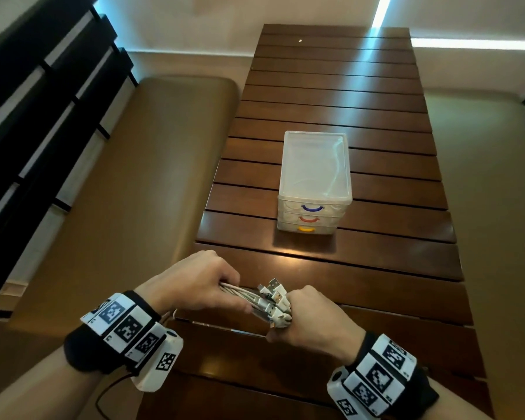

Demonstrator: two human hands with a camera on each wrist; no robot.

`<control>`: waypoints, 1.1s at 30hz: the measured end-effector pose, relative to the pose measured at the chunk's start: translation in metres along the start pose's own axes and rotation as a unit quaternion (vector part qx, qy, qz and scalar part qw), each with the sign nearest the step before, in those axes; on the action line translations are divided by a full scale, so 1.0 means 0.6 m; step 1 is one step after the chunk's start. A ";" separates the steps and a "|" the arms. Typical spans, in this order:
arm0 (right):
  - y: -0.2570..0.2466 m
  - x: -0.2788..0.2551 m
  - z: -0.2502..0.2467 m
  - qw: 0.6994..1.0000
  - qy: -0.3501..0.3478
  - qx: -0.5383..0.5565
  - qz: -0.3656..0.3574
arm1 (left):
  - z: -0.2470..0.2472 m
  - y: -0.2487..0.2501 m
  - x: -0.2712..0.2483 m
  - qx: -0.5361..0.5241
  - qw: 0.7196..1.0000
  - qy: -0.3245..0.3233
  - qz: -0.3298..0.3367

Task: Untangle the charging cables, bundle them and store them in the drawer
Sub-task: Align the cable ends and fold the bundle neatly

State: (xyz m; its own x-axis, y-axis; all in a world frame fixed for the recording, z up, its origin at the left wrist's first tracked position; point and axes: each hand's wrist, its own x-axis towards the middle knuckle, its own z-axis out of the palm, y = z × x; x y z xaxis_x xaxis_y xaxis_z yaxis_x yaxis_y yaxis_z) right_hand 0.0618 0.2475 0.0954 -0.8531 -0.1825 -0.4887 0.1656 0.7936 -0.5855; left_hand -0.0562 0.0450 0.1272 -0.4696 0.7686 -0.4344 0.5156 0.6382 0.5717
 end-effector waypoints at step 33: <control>0.037 0.007 0.024 0.704 -0.115 0.700 -0.030 | 0.020 0.051 0.037 -0.084 0.994 0.063 0.019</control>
State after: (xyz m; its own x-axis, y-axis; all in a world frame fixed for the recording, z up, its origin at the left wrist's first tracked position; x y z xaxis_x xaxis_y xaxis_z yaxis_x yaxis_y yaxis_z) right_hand 0.0688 0.2560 0.0712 -0.8028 -0.4089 -0.4339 0.5961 -0.5391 -0.5950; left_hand -0.0423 0.0822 0.1267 -0.5443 0.7733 -0.3252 0.4133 0.5845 0.6982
